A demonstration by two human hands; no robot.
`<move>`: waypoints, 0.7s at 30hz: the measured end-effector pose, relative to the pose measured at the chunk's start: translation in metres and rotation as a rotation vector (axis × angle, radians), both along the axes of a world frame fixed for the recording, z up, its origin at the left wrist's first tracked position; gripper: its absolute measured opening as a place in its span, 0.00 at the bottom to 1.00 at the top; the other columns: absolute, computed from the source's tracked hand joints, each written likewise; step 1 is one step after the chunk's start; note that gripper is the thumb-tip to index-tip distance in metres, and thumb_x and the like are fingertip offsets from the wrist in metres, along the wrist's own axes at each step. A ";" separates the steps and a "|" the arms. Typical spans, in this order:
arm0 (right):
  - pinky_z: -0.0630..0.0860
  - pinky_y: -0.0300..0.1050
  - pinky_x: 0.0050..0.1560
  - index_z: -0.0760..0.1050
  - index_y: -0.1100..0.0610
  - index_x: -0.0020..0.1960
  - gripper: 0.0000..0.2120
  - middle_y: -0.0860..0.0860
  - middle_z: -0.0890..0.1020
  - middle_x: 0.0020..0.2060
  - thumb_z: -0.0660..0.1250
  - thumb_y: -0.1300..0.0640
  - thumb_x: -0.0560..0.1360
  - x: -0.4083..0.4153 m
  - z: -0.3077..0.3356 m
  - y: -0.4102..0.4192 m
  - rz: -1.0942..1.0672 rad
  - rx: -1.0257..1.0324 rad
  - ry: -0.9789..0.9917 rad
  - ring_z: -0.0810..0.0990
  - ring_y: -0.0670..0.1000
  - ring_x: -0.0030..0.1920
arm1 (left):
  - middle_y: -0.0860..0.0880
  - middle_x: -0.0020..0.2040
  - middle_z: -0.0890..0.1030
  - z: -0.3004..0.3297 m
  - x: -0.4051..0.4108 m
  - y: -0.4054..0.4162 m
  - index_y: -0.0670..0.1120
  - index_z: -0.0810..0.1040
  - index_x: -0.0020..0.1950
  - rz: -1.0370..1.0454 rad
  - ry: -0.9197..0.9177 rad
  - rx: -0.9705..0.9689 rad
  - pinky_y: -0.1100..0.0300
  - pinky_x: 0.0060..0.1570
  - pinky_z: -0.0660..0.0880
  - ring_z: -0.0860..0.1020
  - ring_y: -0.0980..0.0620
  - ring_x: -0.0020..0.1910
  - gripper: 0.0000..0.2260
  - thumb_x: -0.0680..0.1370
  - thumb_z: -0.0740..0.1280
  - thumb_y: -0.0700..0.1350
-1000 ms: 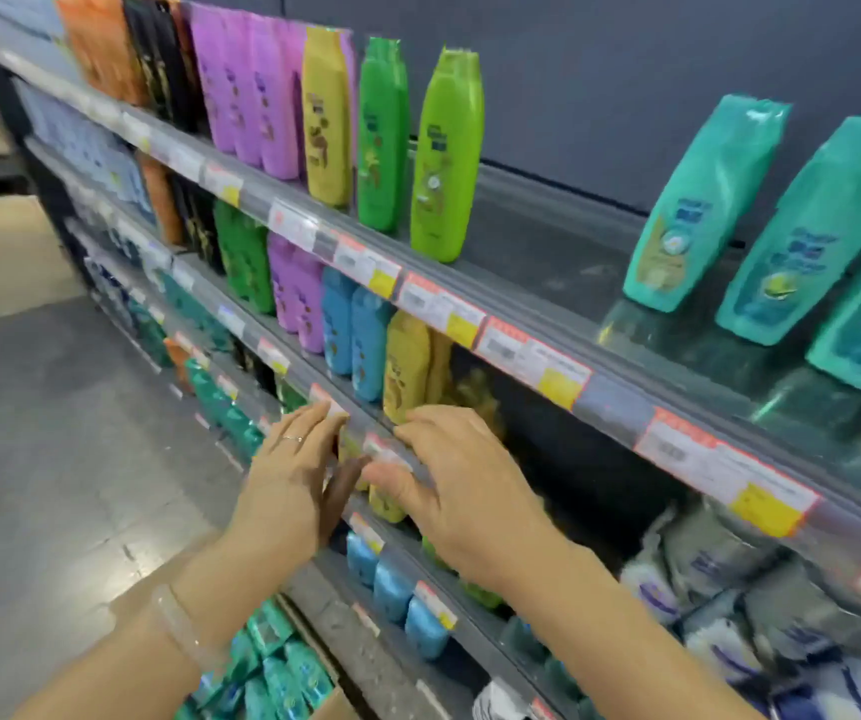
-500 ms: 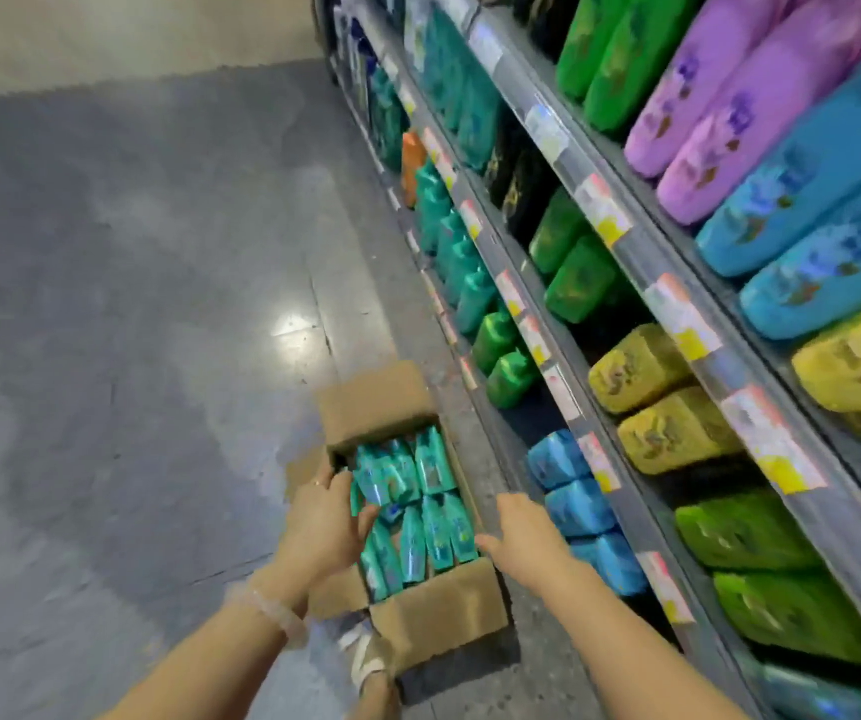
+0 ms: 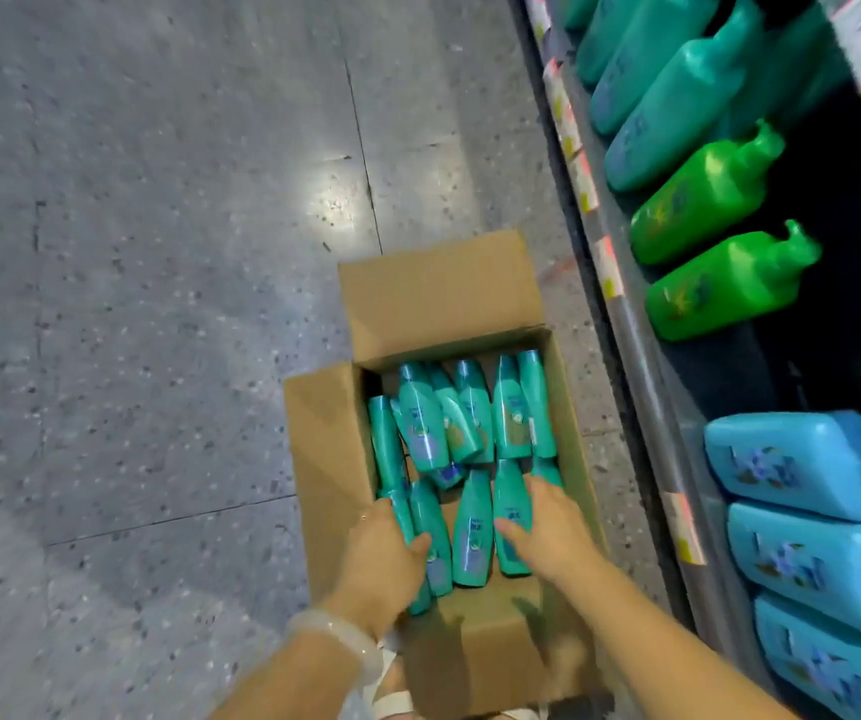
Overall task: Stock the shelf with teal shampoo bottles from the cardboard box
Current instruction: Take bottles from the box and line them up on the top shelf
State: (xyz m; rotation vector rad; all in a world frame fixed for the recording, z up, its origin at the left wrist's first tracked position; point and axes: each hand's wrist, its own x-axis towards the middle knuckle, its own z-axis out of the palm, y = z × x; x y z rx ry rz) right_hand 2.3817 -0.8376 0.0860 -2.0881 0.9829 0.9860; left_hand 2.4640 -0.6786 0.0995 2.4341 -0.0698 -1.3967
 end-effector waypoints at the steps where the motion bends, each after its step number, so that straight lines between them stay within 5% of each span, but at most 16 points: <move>1: 0.62 0.48 0.70 0.55 0.58 0.74 0.34 0.55 0.65 0.71 0.64 0.44 0.75 0.010 -0.023 -0.002 -0.008 0.011 -0.016 0.63 0.56 0.71 | 0.44 0.61 0.76 -0.024 0.000 -0.008 0.43 0.70 0.62 0.024 -0.008 -0.020 0.56 0.57 0.73 0.75 0.44 0.59 0.16 0.76 0.65 0.47; 4: 0.56 0.48 0.73 0.51 0.58 0.76 0.39 0.55 0.59 0.74 0.66 0.44 0.74 0.041 -0.084 -0.011 0.001 0.063 -0.102 0.58 0.56 0.74 | 0.41 0.63 0.73 -0.094 0.011 -0.035 0.41 0.68 0.64 0.078 -0.081 -0.040 0.54 0.60 0.69 0.71 0.42 0.63 0.20 0.75 0.67 0.47; 9: 0.61 0.47 0.67 0.57 0.60 0.73 0.33 0.60 0.66 0.70 0.67 0.51 0.75 0.085 -0.163 -0.020 -0.071 0.046 -0.210 0.65 0.58 0.70 | 0.37 0.63 0.72 -0.176 0.047 -0.070 0.36 0.65 0.65 0.242 -0.236 -0.072 0.51 0.62 0.65 0.69 0.38 0.64 0.26 0.75 0.67 0.50; 16: 0.72 0.48 0.56 0.68 0.64 0.63 0.27 0.61 0.74 0.60 0.73 0.54 0.69 0.111 -0.177 -0.025 0.099 0.008 -0.059 0.75 0.60 0.59 | 0.40 0.65 0.68 -0.190 0.055 -0.080 0.38 0.64 0.65 0.204 -0.210 0.029 0.55 0.56 0.69 0.72 0.41 0.61 0.36 0.67 0.74 0.55; 21: 0.78 0.41 0.34 0.74 0.64 0.57 0.19 0.55 0.81 0.40 0.73 0.67 0.68 0.080 -0.158 -0.035 -0.446 0.498 0.148 0.80 0.52 0.36 | 0.43 0.58 0.76 -0.173 0.050 -0.063 0.41 0.66 0.60 0.399 -0.032 -0.065 0.53 0.57 0.74 0.77 0.44 0.55 0.31 0.65 0.75 0.52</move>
